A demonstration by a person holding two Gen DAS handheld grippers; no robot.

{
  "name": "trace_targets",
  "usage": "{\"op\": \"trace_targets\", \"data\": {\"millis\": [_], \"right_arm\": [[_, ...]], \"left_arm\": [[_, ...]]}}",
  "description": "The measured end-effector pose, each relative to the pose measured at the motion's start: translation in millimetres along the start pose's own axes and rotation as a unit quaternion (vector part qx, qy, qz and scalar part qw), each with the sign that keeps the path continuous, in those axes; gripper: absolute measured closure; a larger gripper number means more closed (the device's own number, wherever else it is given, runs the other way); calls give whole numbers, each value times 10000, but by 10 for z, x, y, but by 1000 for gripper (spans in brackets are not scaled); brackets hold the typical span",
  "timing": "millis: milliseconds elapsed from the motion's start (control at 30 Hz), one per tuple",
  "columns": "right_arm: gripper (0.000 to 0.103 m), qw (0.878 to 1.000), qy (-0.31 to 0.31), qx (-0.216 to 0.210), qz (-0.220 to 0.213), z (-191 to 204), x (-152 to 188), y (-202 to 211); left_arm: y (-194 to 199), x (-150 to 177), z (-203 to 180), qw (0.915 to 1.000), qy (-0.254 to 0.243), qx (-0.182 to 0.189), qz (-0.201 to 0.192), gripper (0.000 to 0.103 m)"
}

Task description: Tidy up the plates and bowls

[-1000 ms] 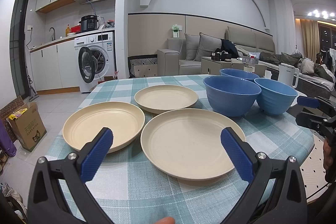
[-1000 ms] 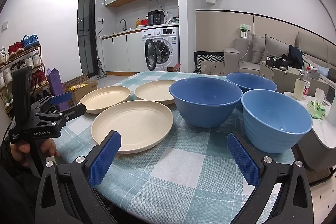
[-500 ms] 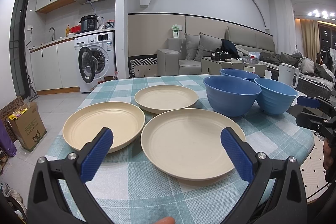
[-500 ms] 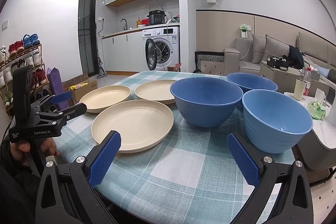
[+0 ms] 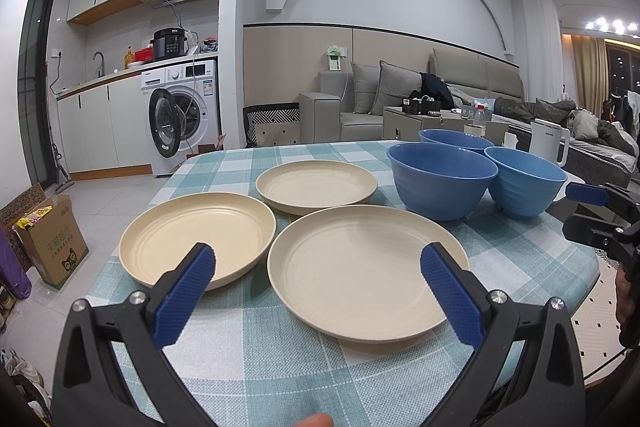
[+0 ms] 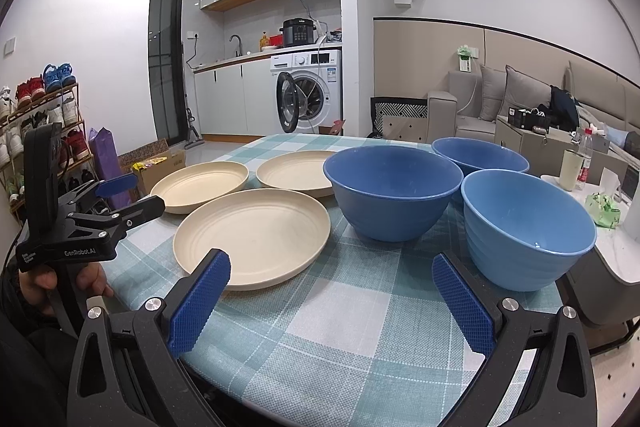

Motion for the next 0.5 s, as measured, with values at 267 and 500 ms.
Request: {"op": "trace_targets", "data": {"millis": [267, 500], "right_arm": [[0, 10000, 61, 19, -45, 2, 1, 3], [0, 10000, 60, 38, -60, -15, -9, 16]], "left_arm": [[3, -3, 3, 10000, -12, -10, -4, 0], [-4, 4, 15, 10000, -14, -24, 0, 0]]}}
Point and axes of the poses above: each gripper's, at about its wrist camera, not at the fingertips, and y roughly against the way its jaws point, z to its left, x to its underside, the point moved 3 cm from there along -y, roughly the way its jaws point, and after that the axes turned 7 degrees about -z, right-handed, at the moved point
